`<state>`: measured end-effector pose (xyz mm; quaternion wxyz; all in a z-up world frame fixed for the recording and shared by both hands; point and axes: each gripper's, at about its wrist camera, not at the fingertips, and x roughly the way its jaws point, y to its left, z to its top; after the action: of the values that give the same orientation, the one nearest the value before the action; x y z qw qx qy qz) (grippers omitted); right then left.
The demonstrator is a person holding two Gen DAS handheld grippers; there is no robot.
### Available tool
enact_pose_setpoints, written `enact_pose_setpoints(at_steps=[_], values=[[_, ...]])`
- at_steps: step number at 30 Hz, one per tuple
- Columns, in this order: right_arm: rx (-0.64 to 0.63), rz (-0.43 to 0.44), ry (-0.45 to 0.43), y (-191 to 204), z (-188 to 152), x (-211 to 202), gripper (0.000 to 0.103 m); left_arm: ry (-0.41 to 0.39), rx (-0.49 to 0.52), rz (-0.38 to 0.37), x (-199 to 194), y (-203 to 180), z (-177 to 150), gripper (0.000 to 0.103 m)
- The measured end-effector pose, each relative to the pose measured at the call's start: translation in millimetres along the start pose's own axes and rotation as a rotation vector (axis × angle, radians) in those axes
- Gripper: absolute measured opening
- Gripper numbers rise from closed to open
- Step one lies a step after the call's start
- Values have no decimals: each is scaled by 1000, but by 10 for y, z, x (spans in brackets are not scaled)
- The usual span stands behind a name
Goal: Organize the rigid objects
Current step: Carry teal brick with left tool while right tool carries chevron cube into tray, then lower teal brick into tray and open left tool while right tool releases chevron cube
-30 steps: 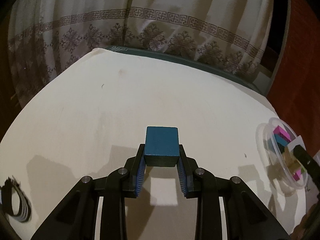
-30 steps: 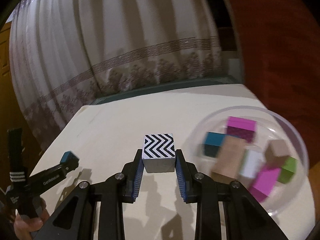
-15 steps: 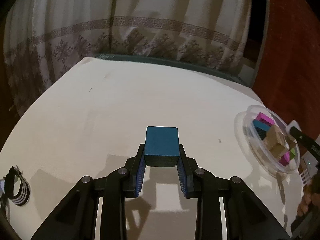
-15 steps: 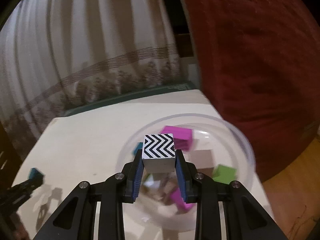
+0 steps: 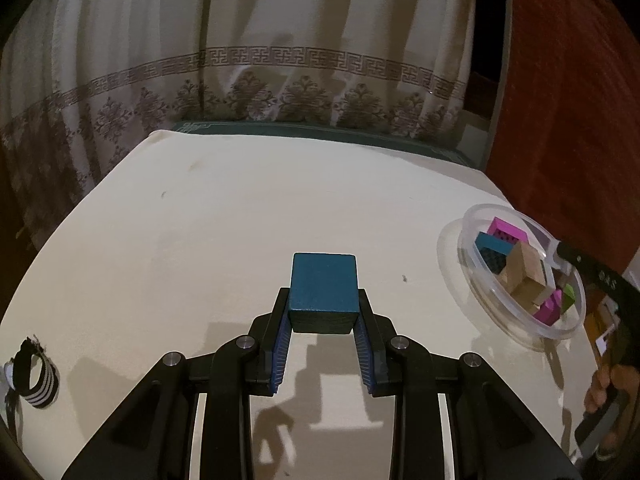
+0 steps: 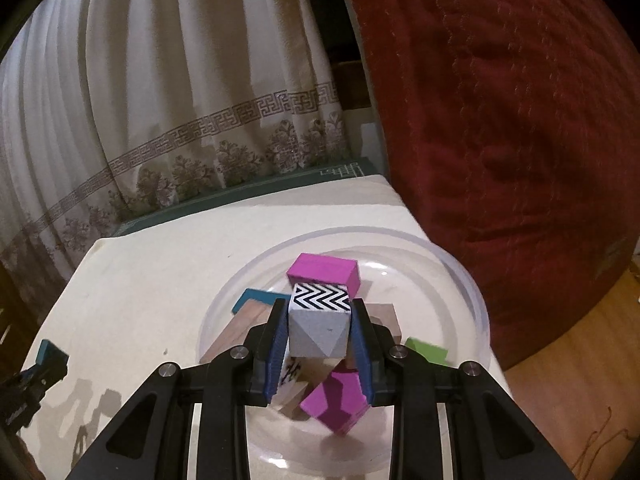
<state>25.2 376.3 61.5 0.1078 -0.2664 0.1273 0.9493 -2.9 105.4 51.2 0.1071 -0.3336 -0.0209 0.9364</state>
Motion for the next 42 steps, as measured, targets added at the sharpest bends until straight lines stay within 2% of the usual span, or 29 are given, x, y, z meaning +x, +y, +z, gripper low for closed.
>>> enact_pose_setpoints(at_steps=[8,17,23,28,42], values=[[8,-28,-6,-126,169,103,33,7,28,-22,15,-160,2,30],[54,-16,-51,-188,6,-100,39,18,72,-73,68,-389,34,30],[88,-48,-93,-248,-160,-265,49,13,123,-144,115,-705,92,30],[120,-89,-114,-334,-242,-298,49,13,159,-200,165,-967,145,30],[182,-112,-124,-480,-300,-257,49,6,227,-342,310,-1571,353,30]])
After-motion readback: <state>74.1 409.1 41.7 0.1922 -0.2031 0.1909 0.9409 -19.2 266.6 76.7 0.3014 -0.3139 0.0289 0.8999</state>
